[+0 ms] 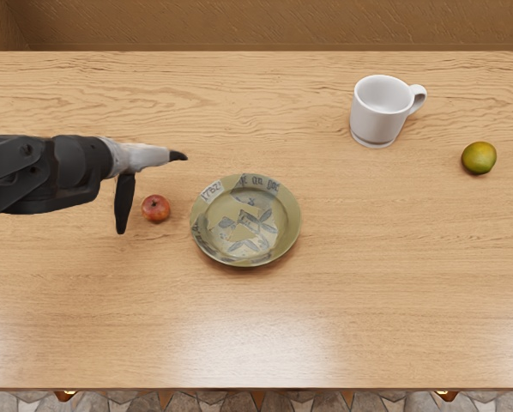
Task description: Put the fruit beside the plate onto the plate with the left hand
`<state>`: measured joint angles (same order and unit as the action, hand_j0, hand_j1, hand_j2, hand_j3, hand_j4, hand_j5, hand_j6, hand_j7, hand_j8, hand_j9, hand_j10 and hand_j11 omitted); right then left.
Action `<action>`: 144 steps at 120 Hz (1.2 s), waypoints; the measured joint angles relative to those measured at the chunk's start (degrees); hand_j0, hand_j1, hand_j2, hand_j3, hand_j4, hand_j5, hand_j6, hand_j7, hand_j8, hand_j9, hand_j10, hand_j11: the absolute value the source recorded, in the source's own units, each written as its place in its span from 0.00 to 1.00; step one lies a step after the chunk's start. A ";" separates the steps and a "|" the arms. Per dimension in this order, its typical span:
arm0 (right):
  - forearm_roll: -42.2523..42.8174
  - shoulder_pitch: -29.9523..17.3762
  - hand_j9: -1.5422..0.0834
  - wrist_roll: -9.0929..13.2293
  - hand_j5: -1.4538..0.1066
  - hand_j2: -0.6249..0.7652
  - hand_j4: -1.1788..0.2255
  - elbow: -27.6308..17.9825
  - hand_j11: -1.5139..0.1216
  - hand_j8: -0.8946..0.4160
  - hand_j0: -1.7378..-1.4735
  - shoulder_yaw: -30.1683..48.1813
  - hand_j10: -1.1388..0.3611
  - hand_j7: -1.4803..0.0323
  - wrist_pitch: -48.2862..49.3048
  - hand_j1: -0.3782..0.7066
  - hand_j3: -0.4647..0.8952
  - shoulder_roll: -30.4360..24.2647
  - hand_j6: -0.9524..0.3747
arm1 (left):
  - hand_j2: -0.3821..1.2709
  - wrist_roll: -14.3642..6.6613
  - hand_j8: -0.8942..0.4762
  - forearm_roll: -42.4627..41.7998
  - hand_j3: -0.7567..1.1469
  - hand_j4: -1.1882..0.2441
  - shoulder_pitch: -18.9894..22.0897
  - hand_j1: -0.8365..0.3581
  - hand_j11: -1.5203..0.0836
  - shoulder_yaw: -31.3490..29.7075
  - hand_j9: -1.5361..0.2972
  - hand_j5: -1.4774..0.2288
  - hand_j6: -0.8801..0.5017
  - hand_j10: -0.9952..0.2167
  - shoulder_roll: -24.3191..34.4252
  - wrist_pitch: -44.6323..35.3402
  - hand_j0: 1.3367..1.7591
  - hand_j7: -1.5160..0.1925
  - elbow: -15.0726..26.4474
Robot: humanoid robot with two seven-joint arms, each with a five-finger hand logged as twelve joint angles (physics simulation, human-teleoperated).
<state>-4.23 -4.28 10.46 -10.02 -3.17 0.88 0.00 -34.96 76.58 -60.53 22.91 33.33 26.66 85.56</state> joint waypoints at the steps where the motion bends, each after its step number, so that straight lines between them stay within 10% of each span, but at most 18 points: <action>1: 0.00 0.00 0.95 0.00 0.93 0.45 0.84 0.00 0.93 0.68 0.30 0.00 0.76 0.98 0.00 0.03 0.34 0.00 0.72 | 0.23 0.00 0.63 0.39 0.40 0.81 0.11 0.97 0.93 -0.02 0.82 0.85 0.62 0.80 -0.09 -0.27 0.76 0.87 0.02; 144: -0.06 -0.12 0.95 0.00 0.93 0.45 0.84 0.09 0.93 0.68 0.30 0.00 0.76 0.98 0.00 0.03 0.34 0.00 0.72 | 0.27 -0.04 0.44 11.34 0.40 0.63 7.35 0.71 0.72 -0.47 0.64 0.65 0.43 0.59 -3.51 -8.69 0.76 0.67 -1.23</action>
<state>-4.29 -4.39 10.46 -9.93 -3.16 0.88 0.00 -35.00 87.92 -53.19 22.43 29.82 17.97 84.34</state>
